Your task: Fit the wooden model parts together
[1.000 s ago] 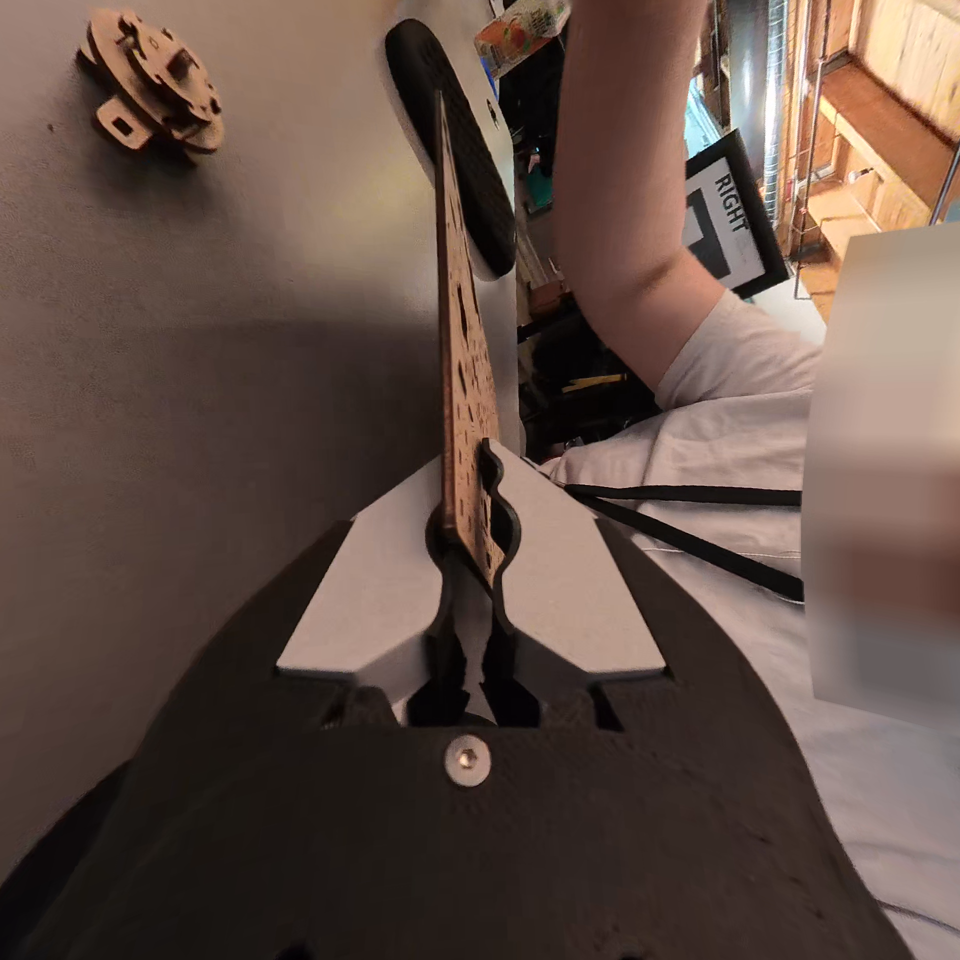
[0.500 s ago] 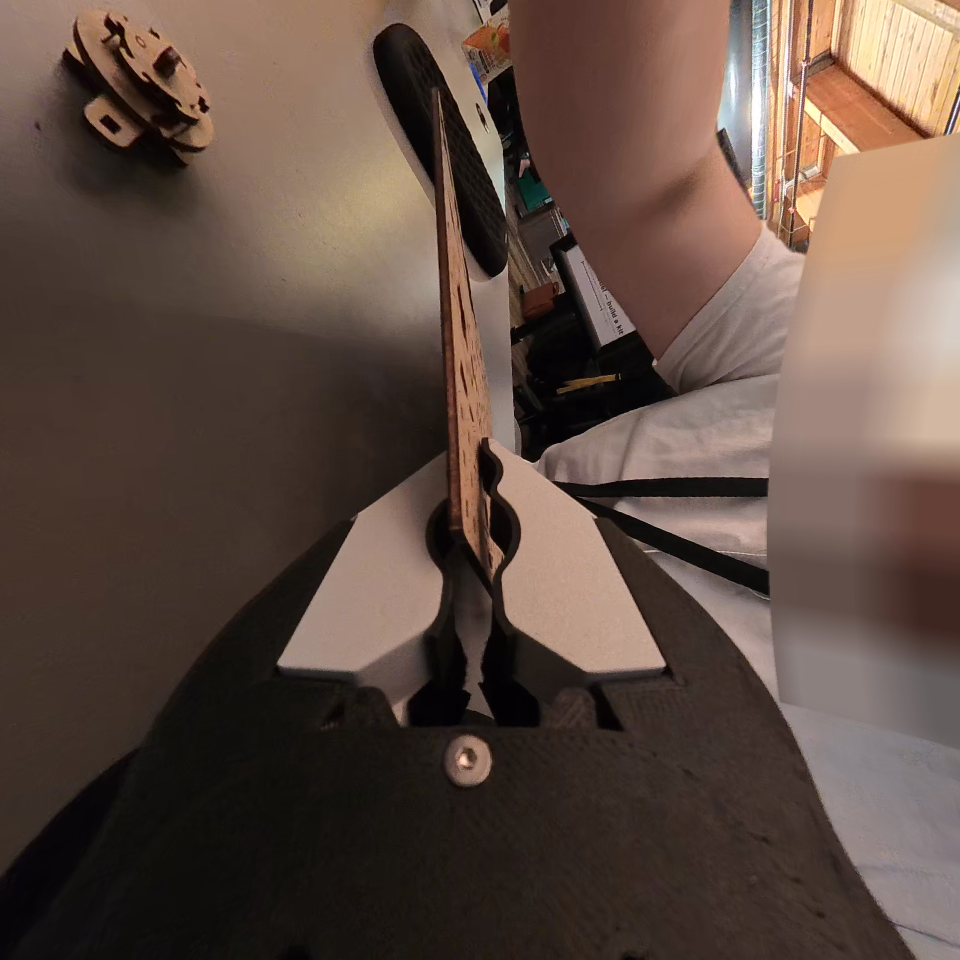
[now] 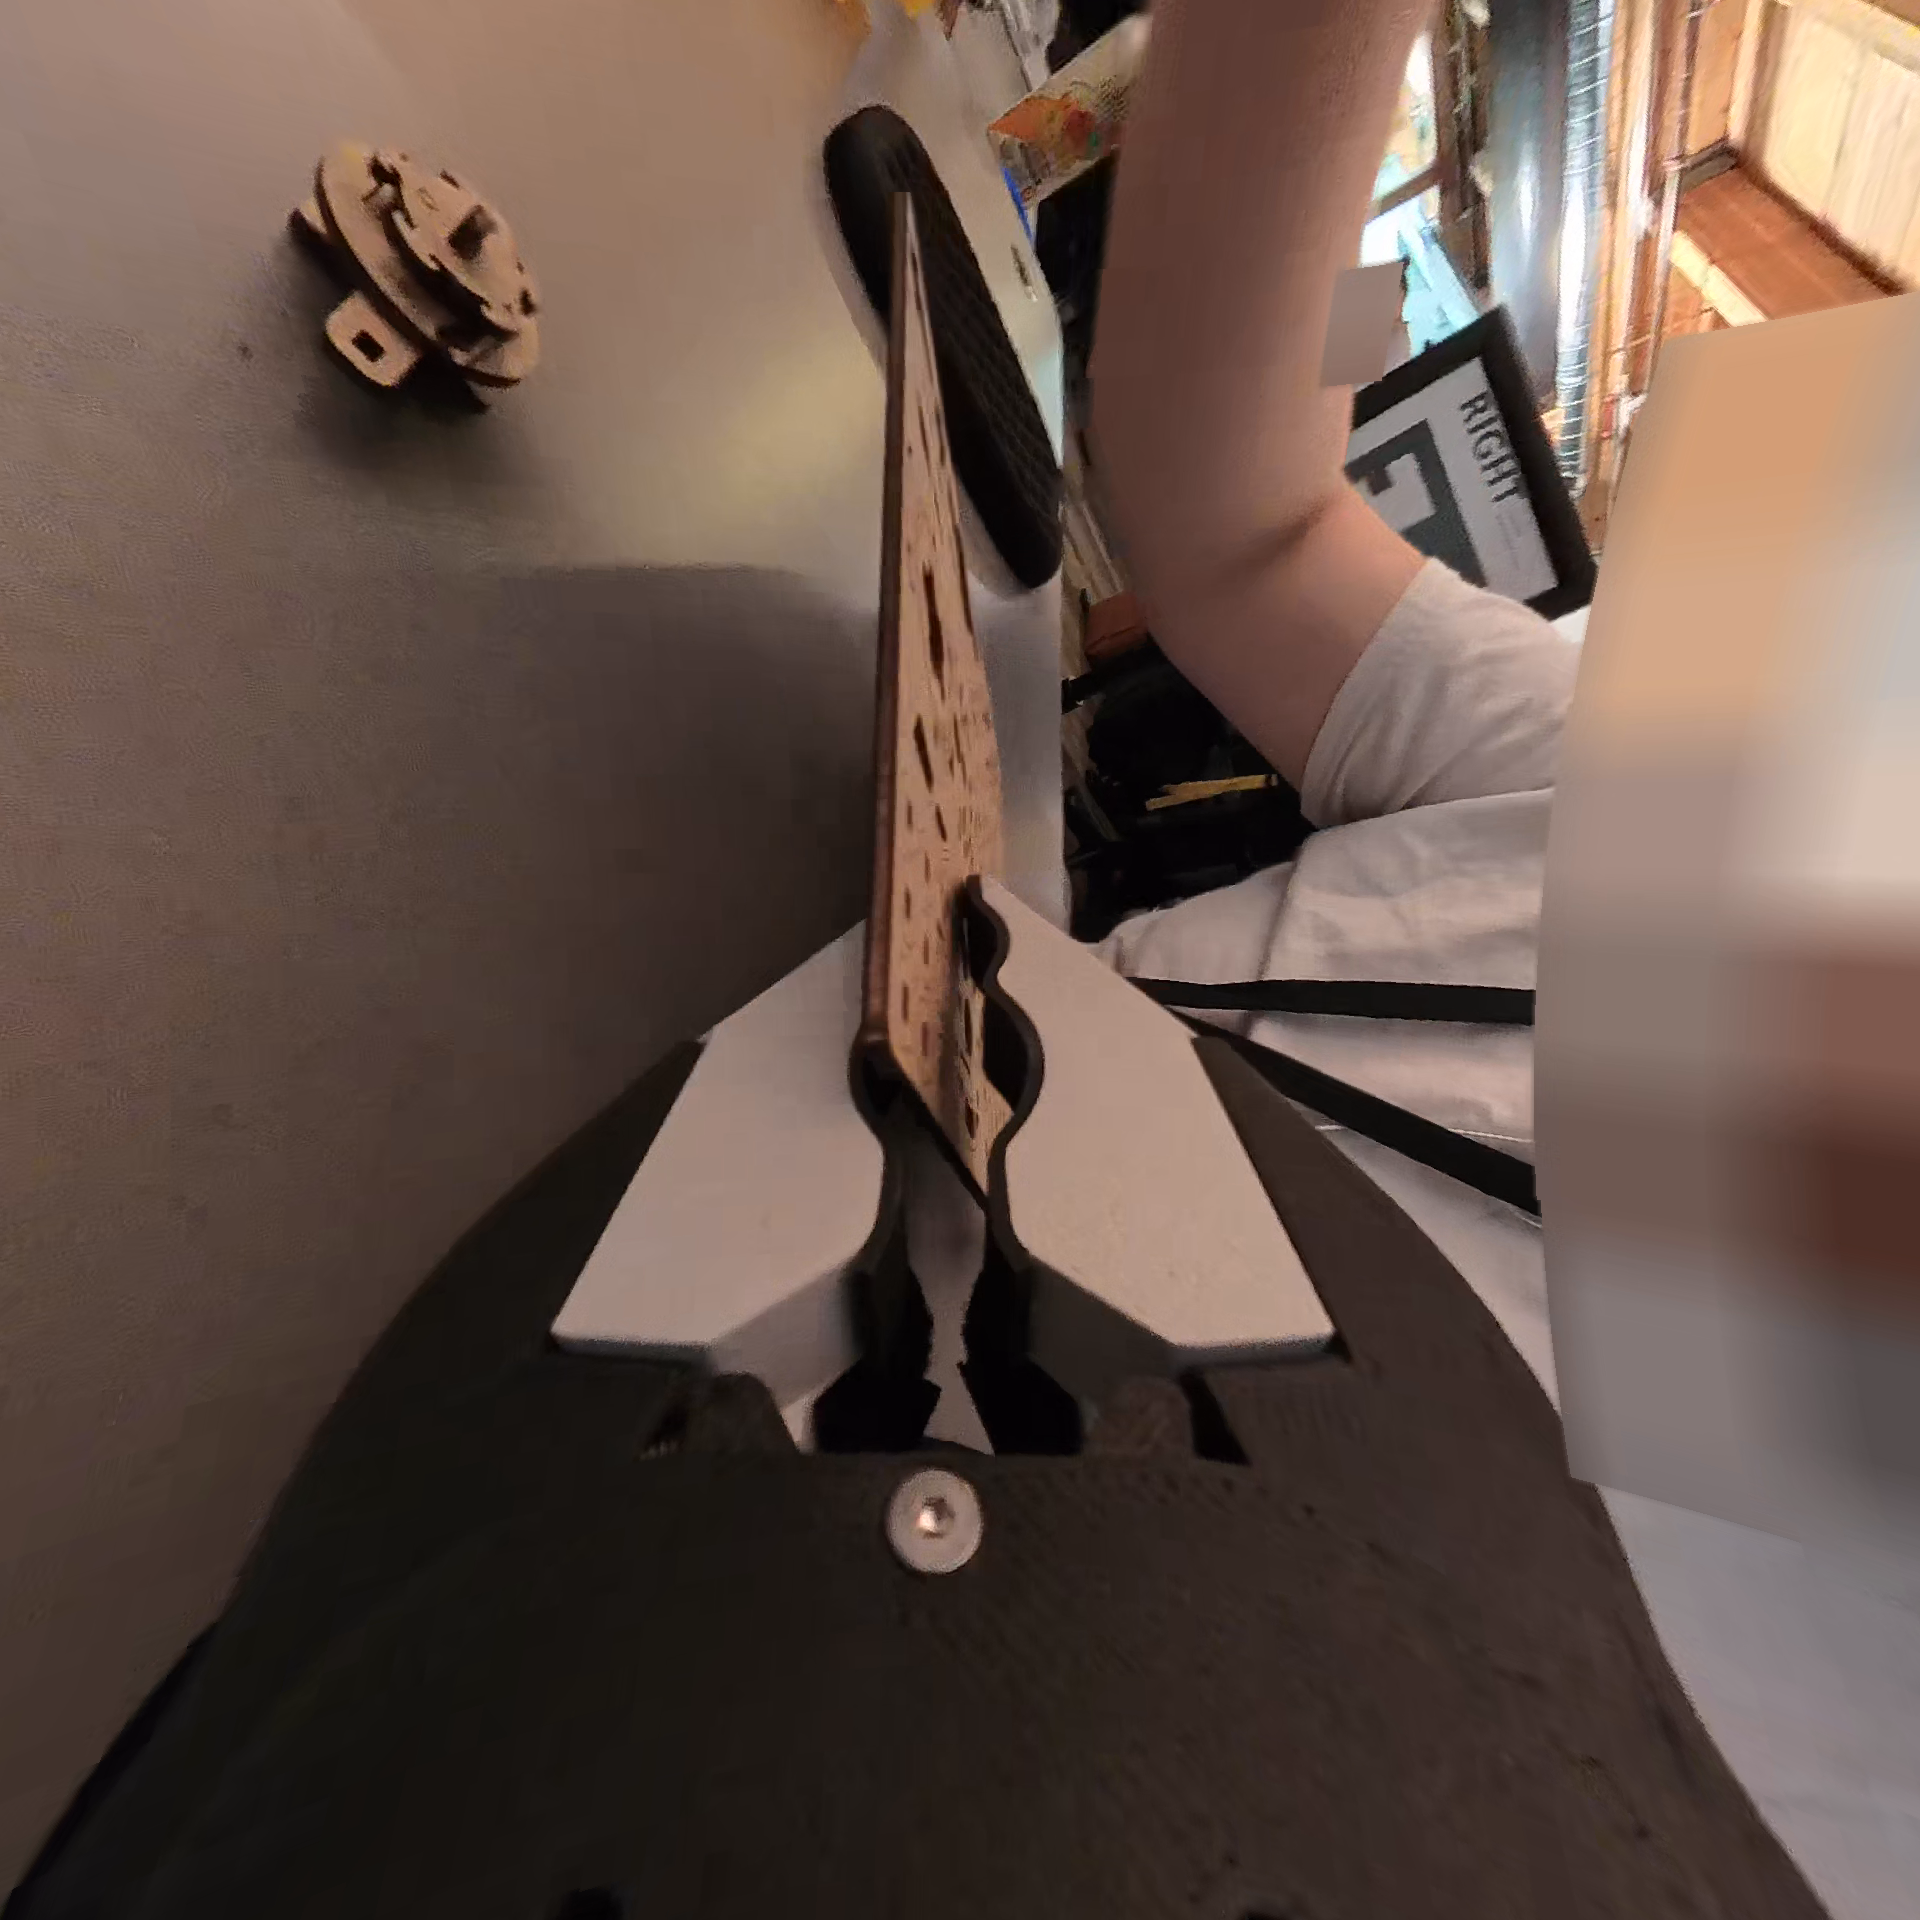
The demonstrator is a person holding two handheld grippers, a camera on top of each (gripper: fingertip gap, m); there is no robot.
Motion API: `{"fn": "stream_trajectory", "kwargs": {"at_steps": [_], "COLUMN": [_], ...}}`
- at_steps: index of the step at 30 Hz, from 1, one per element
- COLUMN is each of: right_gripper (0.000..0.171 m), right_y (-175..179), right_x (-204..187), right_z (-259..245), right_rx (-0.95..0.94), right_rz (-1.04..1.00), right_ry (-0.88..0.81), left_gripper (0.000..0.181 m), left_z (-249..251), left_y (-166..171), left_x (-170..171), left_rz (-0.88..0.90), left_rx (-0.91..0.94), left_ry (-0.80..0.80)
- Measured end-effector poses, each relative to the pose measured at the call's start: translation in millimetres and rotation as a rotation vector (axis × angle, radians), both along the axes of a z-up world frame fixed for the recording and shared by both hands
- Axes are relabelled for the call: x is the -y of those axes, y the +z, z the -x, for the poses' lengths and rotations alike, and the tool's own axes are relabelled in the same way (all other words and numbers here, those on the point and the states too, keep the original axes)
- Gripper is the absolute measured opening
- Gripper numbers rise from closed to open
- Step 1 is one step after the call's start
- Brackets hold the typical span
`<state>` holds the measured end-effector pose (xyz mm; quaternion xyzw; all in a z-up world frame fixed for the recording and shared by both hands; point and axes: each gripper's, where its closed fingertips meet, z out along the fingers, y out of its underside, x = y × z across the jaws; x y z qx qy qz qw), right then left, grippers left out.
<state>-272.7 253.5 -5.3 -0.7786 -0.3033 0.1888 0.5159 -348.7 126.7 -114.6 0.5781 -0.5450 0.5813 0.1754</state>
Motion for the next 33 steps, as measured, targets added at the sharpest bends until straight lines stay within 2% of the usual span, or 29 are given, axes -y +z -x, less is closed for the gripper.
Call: {"fn": "stream_trajectory", "kwargs": {"at_steps": [1,3,6,9,13,15,20,27,30,33], "right_gripper": [0.008,0.008,0.008,0.008,0.008,0.008,0.008,0.007,0.007,0.007], "right_y": [14,27,21,14,23,17,4,-19,-23,-28], "right_x": [13,37,70,91,109,108,92,75,70,66], "right_z": [-5,-15,-14,-10,-4,-3,-10,5,12,11], "right_rx": [-0.084,-0.215,-0.391,-0.569,-0.78,-0.756,-0.67,-0.803,-0.827,-0.848], "right_rz": [-0.033,-0.068,-0.015,0.023,-0.014,0.001,0.089,0.246,0.271,0.29], "right_ry": [-0.013,-0.037,0.014,0.063,0.141,0.103,-0.073,-0.139,-0.143,-0.16], "left_gripper": [0.003,0.003,0.004,0.002,0.002,0.003,0.024,0.034,0.019,0.015], "left_z": [-2,-5,-14,-26,-35,-39,-46,-51,-53,-53], "left_y": [-3,-4,-3,13,21,18,20,29,29,29], "left_x": [1,5,10,14,18,20,24,18,16,13], "left_rz": [-0.014,-0.008,-0.013,0.007,-0.015,-0.03,0.06,0.104,0.098,0.113], "left_rx": [-0.018,-0.049,-0.074,0.002,0.075,0.096,0.125,0.195,0.203,0.196], "left_ry": [-0.006,-0.02,-0.029,-0.048,-0.102,-0.109,-0.11,-0.061,-0.038,-0.024]}}
